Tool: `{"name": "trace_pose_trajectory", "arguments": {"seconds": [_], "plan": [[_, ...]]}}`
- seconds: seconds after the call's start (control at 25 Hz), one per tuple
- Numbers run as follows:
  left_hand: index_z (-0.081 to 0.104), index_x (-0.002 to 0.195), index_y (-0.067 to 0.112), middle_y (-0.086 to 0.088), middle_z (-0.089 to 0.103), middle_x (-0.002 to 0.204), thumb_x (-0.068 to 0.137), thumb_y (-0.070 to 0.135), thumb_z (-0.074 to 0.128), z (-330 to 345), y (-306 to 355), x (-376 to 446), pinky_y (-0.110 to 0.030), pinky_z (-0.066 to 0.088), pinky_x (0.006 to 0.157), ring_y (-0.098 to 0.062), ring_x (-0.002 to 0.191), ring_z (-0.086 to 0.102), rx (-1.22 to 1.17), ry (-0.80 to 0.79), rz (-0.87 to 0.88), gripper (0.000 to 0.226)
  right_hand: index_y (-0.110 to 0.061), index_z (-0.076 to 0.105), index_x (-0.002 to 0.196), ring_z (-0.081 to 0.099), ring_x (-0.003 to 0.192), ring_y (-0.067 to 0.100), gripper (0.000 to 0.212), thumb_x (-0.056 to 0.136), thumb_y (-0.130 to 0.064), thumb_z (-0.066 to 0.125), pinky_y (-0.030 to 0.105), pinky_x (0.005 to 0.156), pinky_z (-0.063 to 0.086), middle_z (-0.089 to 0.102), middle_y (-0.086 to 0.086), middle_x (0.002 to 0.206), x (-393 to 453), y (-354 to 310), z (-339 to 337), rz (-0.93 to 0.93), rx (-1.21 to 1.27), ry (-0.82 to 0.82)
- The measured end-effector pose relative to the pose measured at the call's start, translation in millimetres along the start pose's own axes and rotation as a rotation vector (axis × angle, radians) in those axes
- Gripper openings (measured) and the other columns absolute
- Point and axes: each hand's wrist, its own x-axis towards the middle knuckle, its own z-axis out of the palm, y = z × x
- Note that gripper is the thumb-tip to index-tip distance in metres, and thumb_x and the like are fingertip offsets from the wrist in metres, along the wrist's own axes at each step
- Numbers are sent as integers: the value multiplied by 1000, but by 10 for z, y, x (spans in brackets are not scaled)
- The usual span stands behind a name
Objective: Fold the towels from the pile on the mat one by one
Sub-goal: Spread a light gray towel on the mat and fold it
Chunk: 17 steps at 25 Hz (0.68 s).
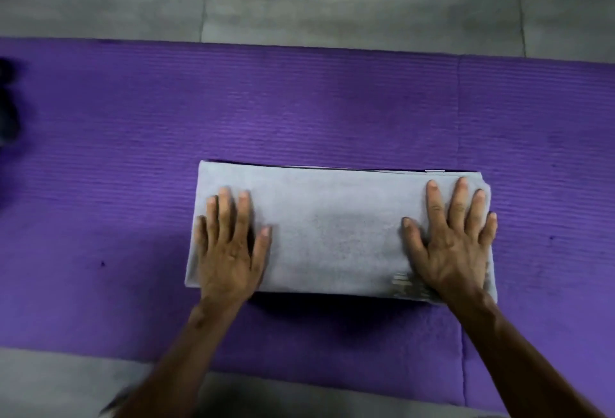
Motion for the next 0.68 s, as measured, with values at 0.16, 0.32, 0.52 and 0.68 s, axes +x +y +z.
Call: {"name": "trace_pose_trajectory", "arguments": {"seconds": [0.16, 0.32, 0.52, 0.68], "plan": [[21, 154, 21, -10, 14, 161, 99, 48, 21, 69, -372, -452, -58, 18, 116, -33, 148, 13, -82, -39, -151, 62, -26, 20, 155, 9, 146, 47, 84, 85, -71, 31, 68, 110, 15, 13, 20, 161, -21, -9, -42, -37, -10, 12], [20, 153, 8, -13, 14, 161, 97, 27, 28, -120, 95, -337, -52, 13, 119, -31, 149, 11, -128, 56, 22, 60, -13, 27, 153, 18, 145, 44, 73, 93, -53, 35, 67, 113, 16, 22, 21, 159, -133, -332, -142, -25, 23, 113], [16, 154, 8, -10, 10, 162, 98, 35, 26, 129, 384, -438, -51, 16, 118, -25, 150, 6, -132, -53, 190, 63, -13, 29, 153, 16, 150, 31, 58, 101, -38, 34, 54, 115, 25, 20, 10, 162, -909, -1343, 151, -553, 81, 87], [20, 152, 2, -19, 17, 159, 100, 41, 21, 136, -273, -519, -54, 20, 117, -33, 147, 17, -99, -75, -137, 66, -19, 30, 154, 20, 148, 33, 60, 101, -49, 29, 54, 117, 21, 20, 7, 162, -802, -315, 140, -286, -6, 76]]}}
